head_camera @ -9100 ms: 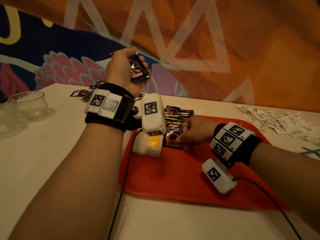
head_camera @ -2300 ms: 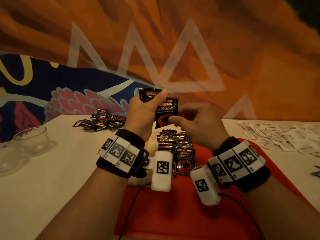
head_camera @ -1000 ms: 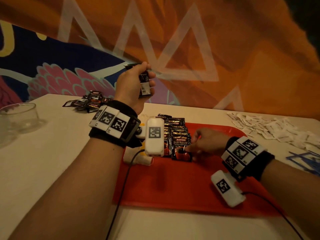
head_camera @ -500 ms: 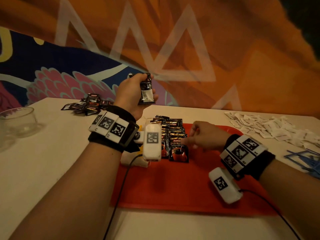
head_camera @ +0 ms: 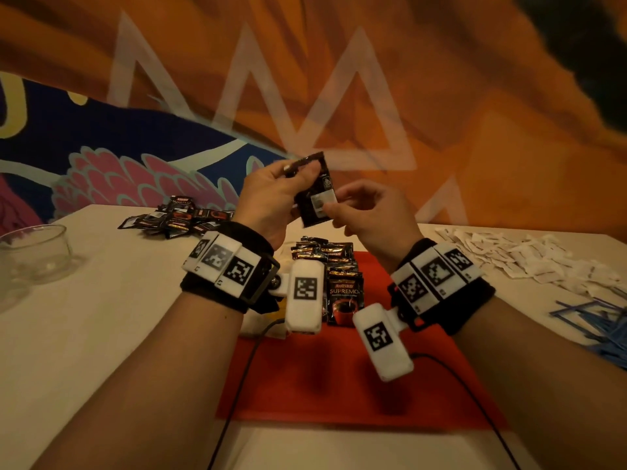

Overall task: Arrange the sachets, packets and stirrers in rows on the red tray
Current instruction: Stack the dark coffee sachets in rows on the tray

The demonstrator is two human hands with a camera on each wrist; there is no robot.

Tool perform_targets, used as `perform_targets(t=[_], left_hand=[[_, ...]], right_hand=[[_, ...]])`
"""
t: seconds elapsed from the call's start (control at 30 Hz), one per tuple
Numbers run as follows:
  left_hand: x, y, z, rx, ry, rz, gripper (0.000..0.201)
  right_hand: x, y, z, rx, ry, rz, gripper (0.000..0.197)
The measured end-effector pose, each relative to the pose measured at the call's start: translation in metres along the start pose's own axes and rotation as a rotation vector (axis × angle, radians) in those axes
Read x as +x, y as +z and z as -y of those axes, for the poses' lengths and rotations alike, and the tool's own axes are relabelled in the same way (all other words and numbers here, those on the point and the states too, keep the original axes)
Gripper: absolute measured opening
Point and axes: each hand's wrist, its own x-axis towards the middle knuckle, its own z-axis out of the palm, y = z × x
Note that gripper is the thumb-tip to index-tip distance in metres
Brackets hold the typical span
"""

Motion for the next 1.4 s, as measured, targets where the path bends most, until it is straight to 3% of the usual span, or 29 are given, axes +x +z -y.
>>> perform_targets(t=[0.1,0.17,0.27,0.33,0.47,0.53,0.6,0.67,0.77,0.9,1.0,1.13,1.27,1.4], left_hand=[[0.003,0.001,-0.002,0.101,0.043,-0.133,0.036],[0.001,0.005,-0.005,0.14,0.031,-0.096,0.041],[-0.001,0.009,-0.006,0.022,-0.015,-0.003,0.041],[-0.001,0.008,-0.007,0.018,0.028,-0.05,0.028],[0.002,0.001,-0.004,0.037,0.064,-0.096,0.01],[0.003,-0.002,-0.002,0.061,0.062,-0.054,0.005],[0.003,-0.003,-0.002,0.048,0.03,0.022,0.005],[0.001,-0.004,-0.003,-0.011,-0.032,0.077,0.01],[0.002,-0.003,-0.002,-0.063,-0.086,0.036,0.019],[0.001,0.004,-0.002,0.025,-0.032,0.004,0.021],[-0.009,0.0,-0.01,0.054,-0.03,0.044,0.037],[-0.017,-0.02,-0.01,0.308,-0.099,0.152,0.028],[-0.025,-0.029,-0.007,0.513,-0.08,0.122,0.009],[-0.031,-0.036,-0.006,0.671,-0.193,0.116,0.016]], right_hand=[[0.01,-0.001,0.001,-0.187,-0.11,-0.165,0.018],[0.013,0.001,0.002,-0.317,-0.22,-0.216,0.016],[0.012,0.008,-0.002,-0.475,-0.445,-0.167,0.015],[0.01,0.011,-0.006,-0.53,-0.524,-0.111,0.017],[0.01,0.005,-0.006,-0.432,-0.365,-0.139,0.016],[0.012,0.0,-0.002,-0.329,-0.207,-0.151,0.022],[0.013,-0.004,0.0,-0.264,-0.105,-0.058,0.018],[0.011,-0.007,0.002,-0.241,-0.083,0.035,0.01],[0.009,-0.009,0.001,-0.276,-0.083,0.106,0.017],[0.005,-0.008,-0.007,-0.252,-0.062,0.091,0.014],[0.001,-0.014,-0.01,-0.185,0.012,0.089,0.011],[-0.002,-0.016,-0.014,-0.137,0.089,0.141,0.008],[-0.005,-0.008,-0.018,-0.172,0.168,0.314,0.004],[-0.014,-0.006,-0.021,-0.351,0.196,0.416,0.015]])
